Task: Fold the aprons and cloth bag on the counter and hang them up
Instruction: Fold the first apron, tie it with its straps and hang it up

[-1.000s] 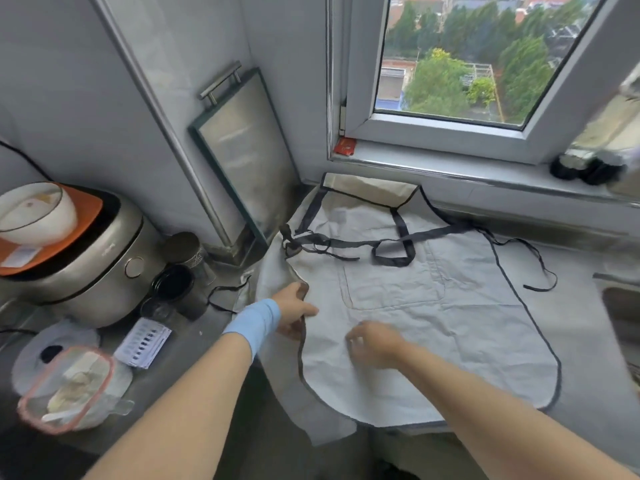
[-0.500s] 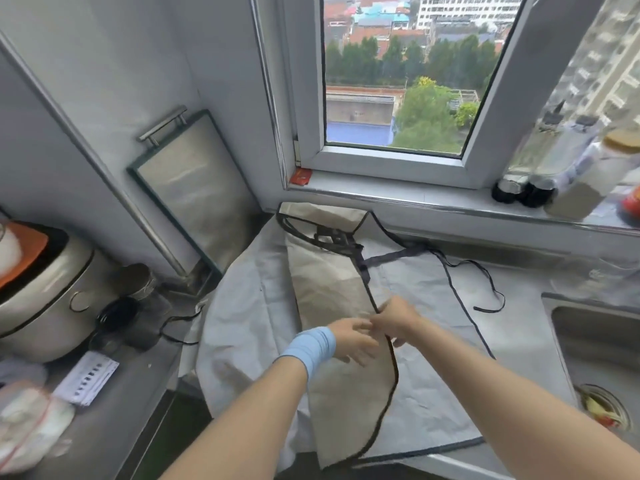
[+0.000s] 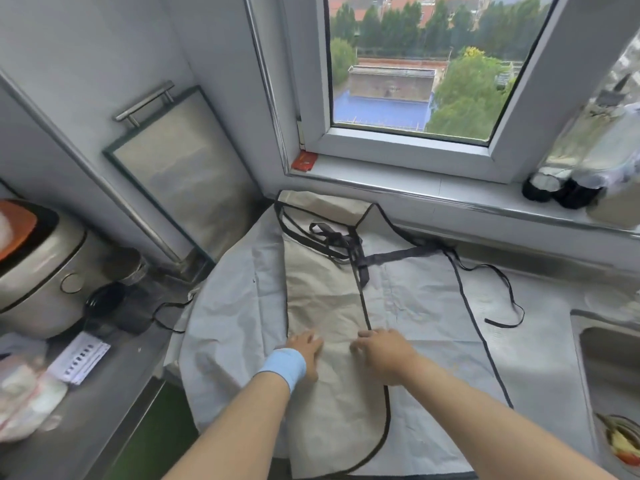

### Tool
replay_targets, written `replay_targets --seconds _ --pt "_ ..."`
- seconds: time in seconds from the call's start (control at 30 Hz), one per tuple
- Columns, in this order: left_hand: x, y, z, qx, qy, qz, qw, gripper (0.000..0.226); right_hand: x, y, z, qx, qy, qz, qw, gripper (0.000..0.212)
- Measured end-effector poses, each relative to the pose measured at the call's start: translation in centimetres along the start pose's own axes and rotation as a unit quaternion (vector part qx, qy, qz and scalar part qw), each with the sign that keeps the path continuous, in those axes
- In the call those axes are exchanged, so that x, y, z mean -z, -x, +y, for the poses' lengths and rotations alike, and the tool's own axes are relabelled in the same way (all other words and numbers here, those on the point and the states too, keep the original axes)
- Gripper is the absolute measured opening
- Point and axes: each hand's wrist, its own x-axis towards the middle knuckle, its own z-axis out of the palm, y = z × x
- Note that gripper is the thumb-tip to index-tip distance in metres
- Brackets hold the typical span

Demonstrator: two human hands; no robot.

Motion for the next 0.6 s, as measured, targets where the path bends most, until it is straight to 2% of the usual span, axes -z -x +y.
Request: replay_targets --seconds 0.1,0.2,0.37,0.43,0.5,0.57,0.6 --pt "2.7 -0.2 -1.6 -0.012 0.017 0.029 0.999 0.047 2.5 -2.3 0.0 -0.034 -0.044 0.031 0.998 0.036" --pt "6.2 -0.9 -3.4 -0.013 0.067 0.032 0.997 0.040 5.4 -5.3 0.2 -0.091 -0.117 0.109 0.983 0.038" --pt "12.9 -4.4 -5.7 -0.030 0.178 0.166 0.969 0.035 10.3 -11.1 1.2 -0.143 -0.168 0.210 0.953 0.050" --pt "15.3 -5.9 -5.5 -0.061 0.195 0.219 0.954 0.038 11.8 -13.3 1.9 -0.148 -0.153 0.200 0.956 0.068" --pt "17.1 -7.7 -5.4 -0.109 0.181 0.272 0.939 0.042 12.6 -15.6 2.4 -0.144 -0.138 0.154 0.968 0.085" --pt "18.3 -9.5 -5.4 -0.142 0.156 0.280 0.937 0.050 12.9 -17.5 2.9 -0.134 -0.117 0.104 0.979 0.092" --pt "18.7 -10.1 -5.5 -0.142 0.135 0.265 0.944 0.054 13.0 -18.0 3.1 -0.133 -0.105 0.086 0.982 0.090"
